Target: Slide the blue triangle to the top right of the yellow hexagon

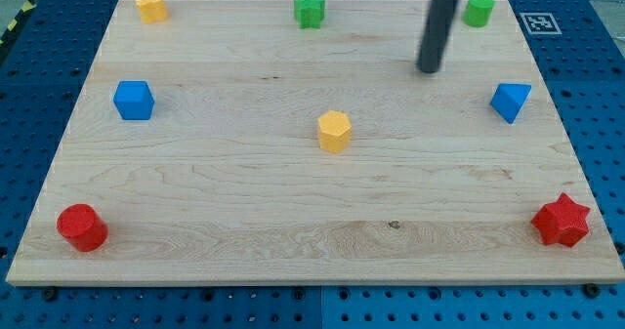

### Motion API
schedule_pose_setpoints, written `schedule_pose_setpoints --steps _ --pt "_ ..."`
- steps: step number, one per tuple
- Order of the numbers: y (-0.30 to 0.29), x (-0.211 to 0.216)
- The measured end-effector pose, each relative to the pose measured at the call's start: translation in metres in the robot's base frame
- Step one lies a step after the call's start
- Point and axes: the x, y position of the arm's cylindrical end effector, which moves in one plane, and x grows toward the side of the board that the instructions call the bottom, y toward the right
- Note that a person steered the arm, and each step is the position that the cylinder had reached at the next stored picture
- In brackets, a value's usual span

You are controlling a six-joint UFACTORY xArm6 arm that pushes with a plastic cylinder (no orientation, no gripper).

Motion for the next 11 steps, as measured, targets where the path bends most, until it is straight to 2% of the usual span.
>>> schedule_pose_setpoints --steps 1,2,3,5,8,11 --pt "0.073 0.008" --pt "0.134 0.039" --pt "0.149 0.074" --pt "0.116 0.101" --pt "0.053 0.054" --pt "-0.007 0.063"
